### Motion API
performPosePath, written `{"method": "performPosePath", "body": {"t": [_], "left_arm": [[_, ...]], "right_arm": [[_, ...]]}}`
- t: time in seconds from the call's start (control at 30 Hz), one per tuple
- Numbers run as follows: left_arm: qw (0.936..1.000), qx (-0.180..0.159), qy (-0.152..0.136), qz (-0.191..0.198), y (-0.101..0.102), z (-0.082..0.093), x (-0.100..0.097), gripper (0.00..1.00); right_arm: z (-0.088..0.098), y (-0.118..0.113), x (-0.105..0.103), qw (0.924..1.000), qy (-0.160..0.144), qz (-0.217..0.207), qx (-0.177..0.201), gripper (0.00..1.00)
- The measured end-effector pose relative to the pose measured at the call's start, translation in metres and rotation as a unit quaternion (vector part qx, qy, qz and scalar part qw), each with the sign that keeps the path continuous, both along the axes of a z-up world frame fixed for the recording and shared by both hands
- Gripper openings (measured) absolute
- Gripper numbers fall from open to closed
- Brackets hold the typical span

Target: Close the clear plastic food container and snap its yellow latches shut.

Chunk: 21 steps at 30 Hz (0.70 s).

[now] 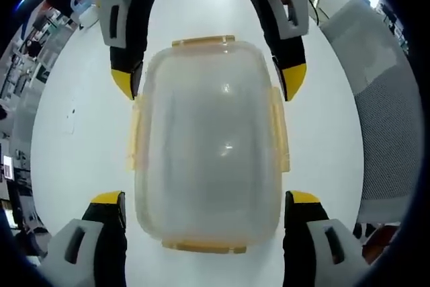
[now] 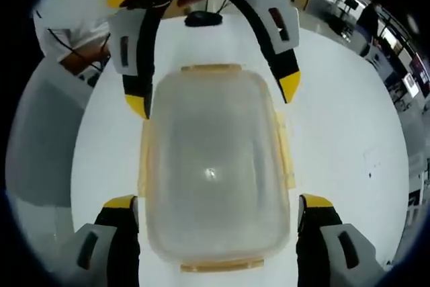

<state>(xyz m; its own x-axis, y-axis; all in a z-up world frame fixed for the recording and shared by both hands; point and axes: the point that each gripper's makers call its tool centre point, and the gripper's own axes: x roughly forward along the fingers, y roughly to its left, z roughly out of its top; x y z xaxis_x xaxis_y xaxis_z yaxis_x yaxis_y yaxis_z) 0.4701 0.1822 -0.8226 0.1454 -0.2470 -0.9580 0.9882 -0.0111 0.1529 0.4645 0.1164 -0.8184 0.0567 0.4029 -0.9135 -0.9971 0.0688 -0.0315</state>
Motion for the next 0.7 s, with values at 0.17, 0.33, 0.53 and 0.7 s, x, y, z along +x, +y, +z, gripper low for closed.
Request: {"method": "performPosePath", "body": {"t": [0.17,0.33,0.53,0.7], "left_arm": [[0.9998,-0.003,0.005,0.017,0.004,0.001,-0.002,0.99],[0.9994,-0.017,-0.006,0.03,0.005,0.007,-0.001,0.99],[0.9978,-0.039,-0.016,0.051,0.01,0.007,-0.004,0.99],[0.9955,-0.056,-0.011,0.075,0.015,0.007,-0.006,0.99]], "right_arm": [[0.0,-0.008,-0.002,1.0,-0.002,-0.001,-0.009,0.99],[0.005,-0.009,-0.003,0.9999,-0.006,-0.012,0.005,0.99],[0.01,-0.01,-0.003,0.9987,-0.013,-0.036,0.033,0.99],[0.016,-0.011,-0.001,0.9959,-0.014,-0.065,0.061,0.99]]}}
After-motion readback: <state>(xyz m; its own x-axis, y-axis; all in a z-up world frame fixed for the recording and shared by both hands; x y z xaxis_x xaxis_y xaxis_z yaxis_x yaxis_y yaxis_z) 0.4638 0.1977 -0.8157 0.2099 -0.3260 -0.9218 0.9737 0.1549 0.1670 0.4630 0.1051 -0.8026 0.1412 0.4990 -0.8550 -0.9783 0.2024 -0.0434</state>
